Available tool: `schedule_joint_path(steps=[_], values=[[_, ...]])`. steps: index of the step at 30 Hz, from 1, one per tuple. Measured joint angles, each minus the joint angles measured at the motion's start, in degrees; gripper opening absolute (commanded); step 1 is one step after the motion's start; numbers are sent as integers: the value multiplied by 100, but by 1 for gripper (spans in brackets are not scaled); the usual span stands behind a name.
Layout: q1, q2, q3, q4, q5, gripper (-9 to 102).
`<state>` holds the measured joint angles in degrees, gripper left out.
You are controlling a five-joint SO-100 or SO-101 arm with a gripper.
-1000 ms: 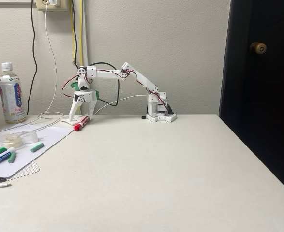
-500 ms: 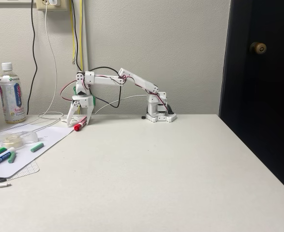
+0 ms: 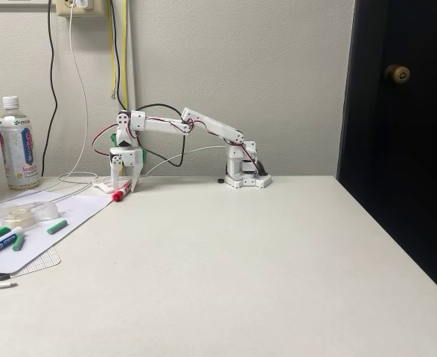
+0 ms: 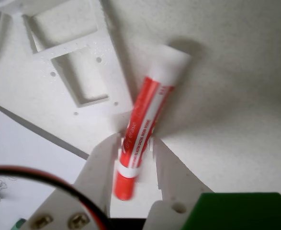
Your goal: Pick up the red marker.
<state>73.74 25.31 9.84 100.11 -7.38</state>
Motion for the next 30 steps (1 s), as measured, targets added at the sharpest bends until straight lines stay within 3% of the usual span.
schedule_joint_path(steps=[15,30], values=[[-9,-35,-211,-18,-114,0],[-598,3243,3050,9,185,0]])
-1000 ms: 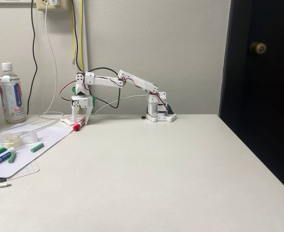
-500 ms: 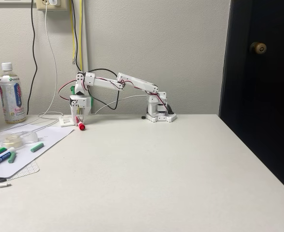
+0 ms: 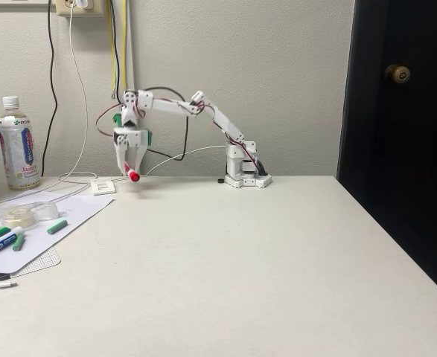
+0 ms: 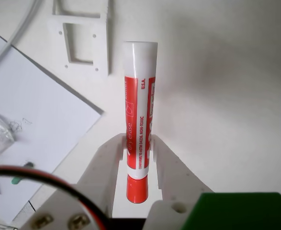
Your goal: Pick up the red marker.
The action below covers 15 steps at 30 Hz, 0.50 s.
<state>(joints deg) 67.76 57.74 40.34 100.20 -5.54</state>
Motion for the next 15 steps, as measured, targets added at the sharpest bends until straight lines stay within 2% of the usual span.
schedule_joint_path(steps=[8,15], values=[[-668,1301,914,0,545,0],[-1433,1793,949,35,1063,0]])
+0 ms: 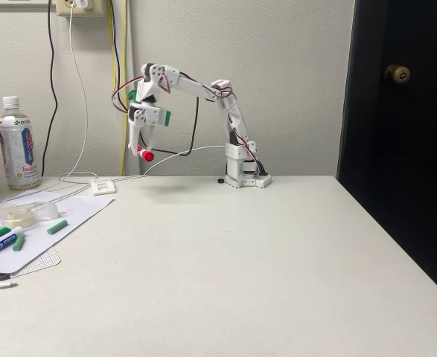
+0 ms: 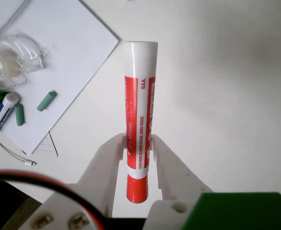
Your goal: Pick up the red marker.
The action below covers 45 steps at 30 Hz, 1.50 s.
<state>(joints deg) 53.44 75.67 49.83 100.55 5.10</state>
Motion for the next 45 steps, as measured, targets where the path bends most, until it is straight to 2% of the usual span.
schedule_joint_path(steps=[11,34,45], values=[[-1187,290,0,0,853,0],[-3551,1257,-237,-9,1828,0],[-4755,1617,-237,-466,1705,0]])
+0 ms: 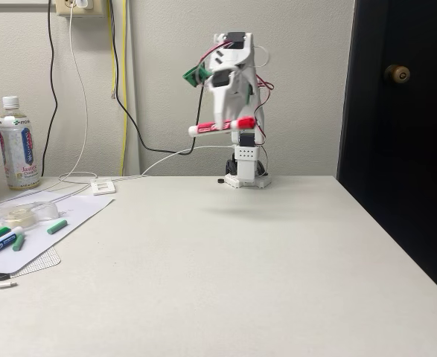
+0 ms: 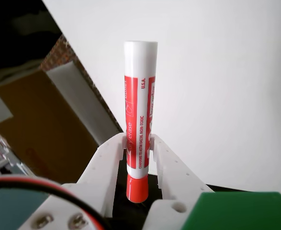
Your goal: Pick up the red marker.
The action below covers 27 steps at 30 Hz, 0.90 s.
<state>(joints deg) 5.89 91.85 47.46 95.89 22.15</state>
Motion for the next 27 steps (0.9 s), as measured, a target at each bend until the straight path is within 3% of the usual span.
schedule_joint_path(steps=[9,19,23,27], values=[[-387,229,0,-563,-826,0],[-492,747,62,-633,-1371,0],[-519,1556,1046,-1125,-1485,0],[-501,2962,2962,-2180,-1521,0]])
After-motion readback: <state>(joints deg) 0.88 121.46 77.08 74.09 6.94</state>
